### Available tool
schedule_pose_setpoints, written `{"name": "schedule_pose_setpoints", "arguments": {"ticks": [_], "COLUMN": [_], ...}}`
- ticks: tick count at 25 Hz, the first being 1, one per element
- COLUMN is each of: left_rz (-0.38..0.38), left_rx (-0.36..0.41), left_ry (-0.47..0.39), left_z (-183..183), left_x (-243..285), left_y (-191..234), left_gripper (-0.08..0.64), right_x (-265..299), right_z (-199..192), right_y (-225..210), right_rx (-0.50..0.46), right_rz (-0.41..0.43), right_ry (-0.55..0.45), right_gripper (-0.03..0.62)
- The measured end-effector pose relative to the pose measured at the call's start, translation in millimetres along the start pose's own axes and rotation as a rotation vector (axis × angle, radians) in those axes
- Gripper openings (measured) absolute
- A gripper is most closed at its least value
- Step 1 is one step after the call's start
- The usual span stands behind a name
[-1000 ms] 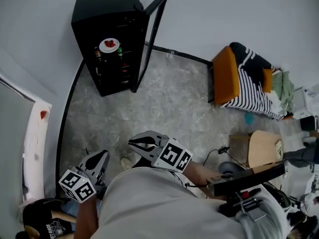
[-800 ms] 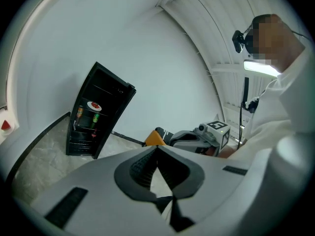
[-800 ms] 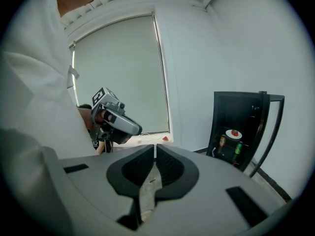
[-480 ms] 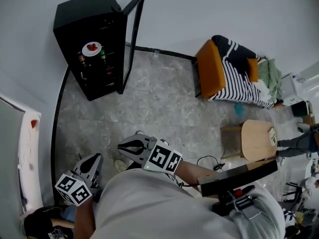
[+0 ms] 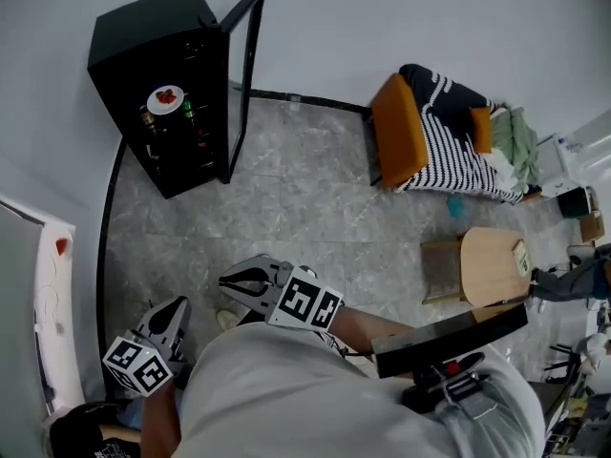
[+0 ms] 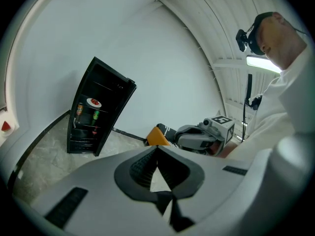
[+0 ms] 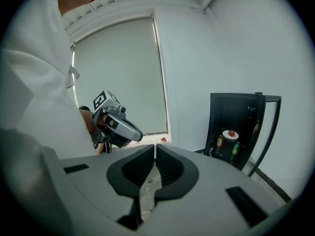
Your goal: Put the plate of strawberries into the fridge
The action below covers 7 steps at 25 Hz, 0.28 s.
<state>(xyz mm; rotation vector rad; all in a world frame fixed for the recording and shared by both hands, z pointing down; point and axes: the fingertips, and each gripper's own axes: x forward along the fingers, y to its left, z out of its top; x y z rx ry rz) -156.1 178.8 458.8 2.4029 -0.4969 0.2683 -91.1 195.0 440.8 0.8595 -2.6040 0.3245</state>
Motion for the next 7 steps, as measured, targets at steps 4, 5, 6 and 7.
{"name": "schedule_pose_setpoints", "arguments": {"ticks": [4,5,6,7], "left_rz": [-0.001,-0.001,-0.001,-0.001], "left_rx": [0.004,0.005,0.006,0.007], "left_ry": [0.001,0.002,0.003,0.004], "left_z": [10,13,16,19], "left_x": [21,27,34,41], "left_y": [5,6,6,7], "left_gripper": [0.014,0.014,0.013,0.014], "right_x": [-5,-7,-9,-11], "right_z": [-1,-2,-2,-3], "right_y": [-21,-28,-35,-41], "right_rx": [0.002,0.004,0.006,0.008], "right_rz": [0.003,0.003,0.002,0.002], "right_ry": [-0.003,-0.003,-0.003,-0.004], "right_gripper": [0.026,0.026,0.026,0.026]}}
